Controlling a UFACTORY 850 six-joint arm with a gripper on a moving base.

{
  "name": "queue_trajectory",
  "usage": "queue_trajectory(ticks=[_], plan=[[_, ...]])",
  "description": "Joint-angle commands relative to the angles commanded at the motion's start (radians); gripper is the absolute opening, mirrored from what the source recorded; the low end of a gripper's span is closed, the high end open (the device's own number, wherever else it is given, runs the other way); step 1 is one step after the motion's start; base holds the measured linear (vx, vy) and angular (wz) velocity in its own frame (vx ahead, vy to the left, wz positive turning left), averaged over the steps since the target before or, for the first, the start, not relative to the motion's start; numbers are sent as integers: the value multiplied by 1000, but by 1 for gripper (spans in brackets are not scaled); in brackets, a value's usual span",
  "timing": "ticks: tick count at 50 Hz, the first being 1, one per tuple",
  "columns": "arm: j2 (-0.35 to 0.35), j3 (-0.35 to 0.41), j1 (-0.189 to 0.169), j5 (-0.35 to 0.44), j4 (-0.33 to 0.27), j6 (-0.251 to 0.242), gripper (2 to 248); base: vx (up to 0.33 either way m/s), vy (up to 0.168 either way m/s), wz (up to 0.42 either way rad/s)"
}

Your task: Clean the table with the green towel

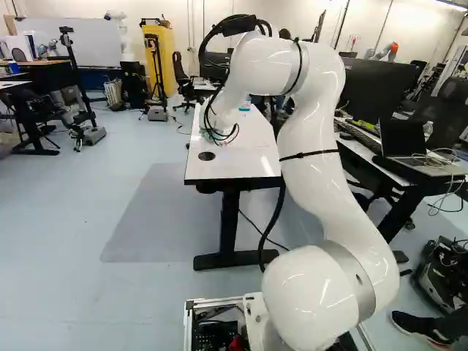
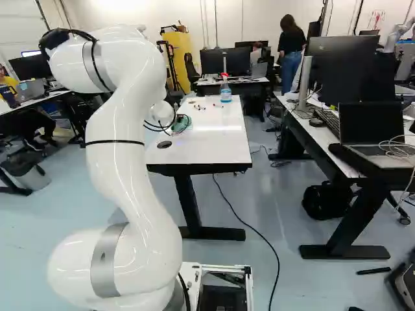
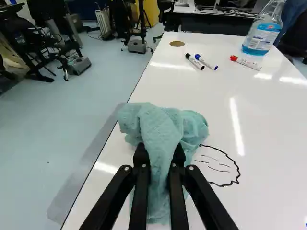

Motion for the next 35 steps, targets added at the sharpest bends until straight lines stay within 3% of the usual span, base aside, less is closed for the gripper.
queue_trajectory(ticks=[35], plan=[[0, 0, 0, -94, 0, 0, 43, 0, 0, 0]])
